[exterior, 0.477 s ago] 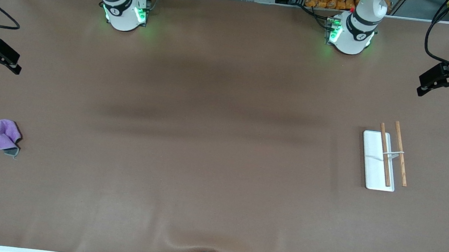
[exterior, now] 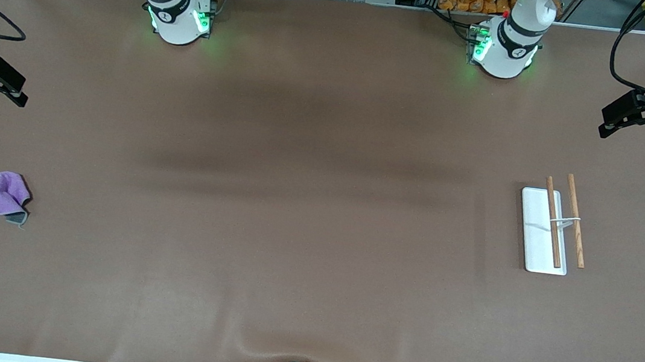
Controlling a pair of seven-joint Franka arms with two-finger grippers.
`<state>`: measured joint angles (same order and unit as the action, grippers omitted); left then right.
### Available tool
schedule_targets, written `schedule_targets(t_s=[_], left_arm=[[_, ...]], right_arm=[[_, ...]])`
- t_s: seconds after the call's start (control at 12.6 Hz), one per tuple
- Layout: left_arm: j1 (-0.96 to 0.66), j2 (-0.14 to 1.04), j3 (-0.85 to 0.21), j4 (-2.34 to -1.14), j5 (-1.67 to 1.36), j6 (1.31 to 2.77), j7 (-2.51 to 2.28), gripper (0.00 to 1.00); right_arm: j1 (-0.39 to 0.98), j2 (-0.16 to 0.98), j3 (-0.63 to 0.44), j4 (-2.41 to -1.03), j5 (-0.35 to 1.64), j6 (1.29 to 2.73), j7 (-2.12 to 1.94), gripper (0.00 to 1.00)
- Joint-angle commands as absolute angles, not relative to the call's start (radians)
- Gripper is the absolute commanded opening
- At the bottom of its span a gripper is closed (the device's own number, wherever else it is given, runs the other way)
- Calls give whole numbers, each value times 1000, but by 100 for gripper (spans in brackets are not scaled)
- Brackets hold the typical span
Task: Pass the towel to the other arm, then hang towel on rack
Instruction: 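Move the right gripper toward the purple towel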
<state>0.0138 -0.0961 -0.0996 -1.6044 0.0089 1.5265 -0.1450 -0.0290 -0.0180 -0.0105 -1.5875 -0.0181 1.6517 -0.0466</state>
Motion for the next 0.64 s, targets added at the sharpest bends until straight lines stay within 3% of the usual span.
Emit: schedule_targets(t_s=[0.0, 0.56], left_arm=[[17, -97, -103, -1595, 23, 1506, -129, 100], [12, -81, -106, -1618, 18, 1499, -137, 100]], right_arm=[[-29, 34, -21, -1562, -27, 1638, -40, 100], [-208, 250, -26, -1560, -113, 1669, -167, 100]])
